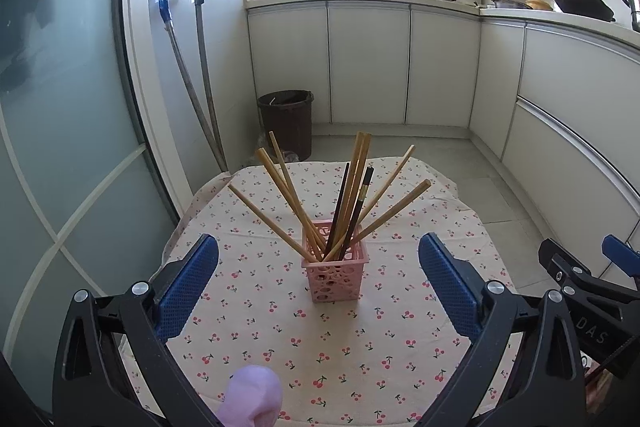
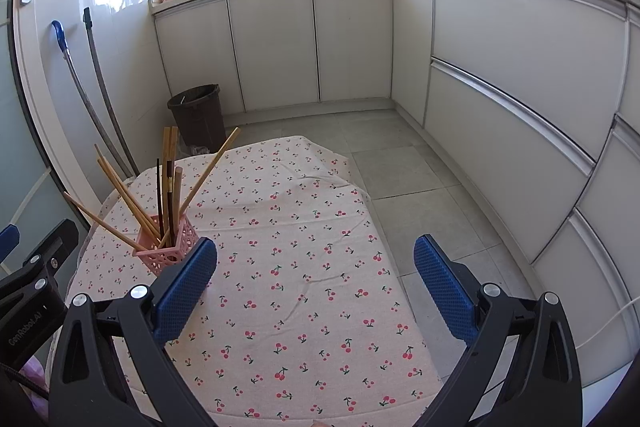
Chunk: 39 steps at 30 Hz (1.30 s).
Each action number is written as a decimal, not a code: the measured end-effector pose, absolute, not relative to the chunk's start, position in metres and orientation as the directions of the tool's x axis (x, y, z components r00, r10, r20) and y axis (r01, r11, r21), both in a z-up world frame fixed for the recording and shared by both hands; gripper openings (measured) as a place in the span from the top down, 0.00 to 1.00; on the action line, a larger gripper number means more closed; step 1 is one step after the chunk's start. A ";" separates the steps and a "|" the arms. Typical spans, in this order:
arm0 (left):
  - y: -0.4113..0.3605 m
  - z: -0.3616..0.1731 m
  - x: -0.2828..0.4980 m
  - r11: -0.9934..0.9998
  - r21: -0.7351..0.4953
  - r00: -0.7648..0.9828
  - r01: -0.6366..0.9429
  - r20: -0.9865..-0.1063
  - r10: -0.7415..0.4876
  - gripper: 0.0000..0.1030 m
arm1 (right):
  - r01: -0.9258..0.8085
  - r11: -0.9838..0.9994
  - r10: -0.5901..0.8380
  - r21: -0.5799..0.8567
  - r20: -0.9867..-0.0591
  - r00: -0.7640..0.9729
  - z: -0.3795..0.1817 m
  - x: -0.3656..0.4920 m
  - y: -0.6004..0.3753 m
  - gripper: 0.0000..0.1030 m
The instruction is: Organize utensils
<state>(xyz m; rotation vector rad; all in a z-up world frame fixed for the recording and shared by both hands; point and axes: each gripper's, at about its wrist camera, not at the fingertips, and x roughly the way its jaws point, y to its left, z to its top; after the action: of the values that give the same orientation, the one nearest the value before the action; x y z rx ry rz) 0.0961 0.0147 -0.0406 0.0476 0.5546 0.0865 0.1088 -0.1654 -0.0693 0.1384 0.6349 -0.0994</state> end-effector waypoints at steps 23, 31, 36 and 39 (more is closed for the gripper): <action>0.013 -0.043 0.099 0.996 0.069 0.839 -0.055 -0.538 0.084 0.07 | 0.134 0.986 -0.049 0.097 -0.600 0.799 -0.069 0.108 -0.165 0.07; 0.014 -0.044 0.099 0.996 0.069 0.837 -0.058 -0.540 0.086 0.07 | 0.132 0.987 -0.048 0.096 -0.602 0.797 -0.071 0.109 -0.165 0.07; 0.015 -0.045 0.099 0.996 0.069 0.834 -0.060 -0.544 0.088 0.07 | 0.131 0.987 -0.047 0.097 -0.603 0.797 -0.071 0.109 -0.164 0.07; 0.015 -0.045 0.099 0.996 0.072 0.834 -0.062 -0.544 0.091 0.07 | 0.131 0.987 -0.047 0.096 -0.603 0.797 -0.071 0.109 -0.164 0.07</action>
<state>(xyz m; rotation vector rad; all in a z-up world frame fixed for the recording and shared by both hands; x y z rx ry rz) 0.0991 0.0147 -0.0453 0.0522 0.5789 0.0808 0.1090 -0.1637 -0.0713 0.1354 0.6425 -0.0961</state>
